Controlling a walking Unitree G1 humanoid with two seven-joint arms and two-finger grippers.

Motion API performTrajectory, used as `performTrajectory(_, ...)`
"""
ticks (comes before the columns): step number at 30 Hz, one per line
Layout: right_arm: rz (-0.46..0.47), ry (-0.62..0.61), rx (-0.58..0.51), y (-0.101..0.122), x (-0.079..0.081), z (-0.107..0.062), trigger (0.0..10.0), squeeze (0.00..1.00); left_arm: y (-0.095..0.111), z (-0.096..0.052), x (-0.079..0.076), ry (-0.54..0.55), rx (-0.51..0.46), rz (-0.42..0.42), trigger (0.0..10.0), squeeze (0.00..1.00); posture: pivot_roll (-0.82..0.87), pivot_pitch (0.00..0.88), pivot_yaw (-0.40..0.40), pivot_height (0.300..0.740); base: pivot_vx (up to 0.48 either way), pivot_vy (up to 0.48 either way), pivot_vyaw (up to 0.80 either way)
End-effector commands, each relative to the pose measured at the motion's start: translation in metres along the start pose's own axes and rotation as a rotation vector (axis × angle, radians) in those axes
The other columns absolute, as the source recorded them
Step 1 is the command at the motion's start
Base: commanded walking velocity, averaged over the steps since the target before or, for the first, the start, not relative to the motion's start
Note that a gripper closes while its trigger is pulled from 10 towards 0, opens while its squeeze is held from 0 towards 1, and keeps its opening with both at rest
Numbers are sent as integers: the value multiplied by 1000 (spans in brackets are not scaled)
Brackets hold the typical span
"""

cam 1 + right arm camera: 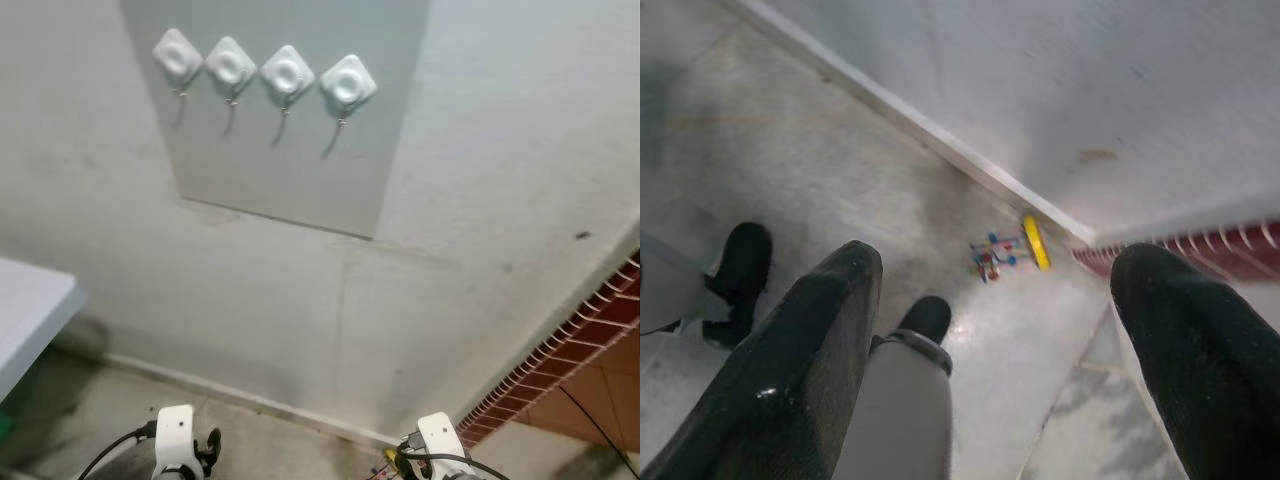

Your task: Hang keys on a hook

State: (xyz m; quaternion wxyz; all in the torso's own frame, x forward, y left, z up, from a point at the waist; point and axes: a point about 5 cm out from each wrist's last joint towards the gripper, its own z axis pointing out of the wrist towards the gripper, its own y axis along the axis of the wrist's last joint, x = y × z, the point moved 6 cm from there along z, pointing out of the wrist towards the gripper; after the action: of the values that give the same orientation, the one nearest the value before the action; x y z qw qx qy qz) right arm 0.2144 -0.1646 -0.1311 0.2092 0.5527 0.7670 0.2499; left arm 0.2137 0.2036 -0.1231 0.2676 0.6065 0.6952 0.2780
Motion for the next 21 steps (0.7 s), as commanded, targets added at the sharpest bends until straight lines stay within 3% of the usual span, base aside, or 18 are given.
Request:
performTrajectory(1, -2, -5, 6, -2, -2, -1, 10000, 0, -3, -1, 3, 7, 16, 15, 10000, 0, -102, 0, -14, 732, 0, 0, 800)
performTrajectory(21, -13, 1, 20, -8, -3, -2, 10000, 0, -10, -2, 0, 0, 40, 35, 10000, 0, -101, 0, -23, 732, 0, 0, 800)
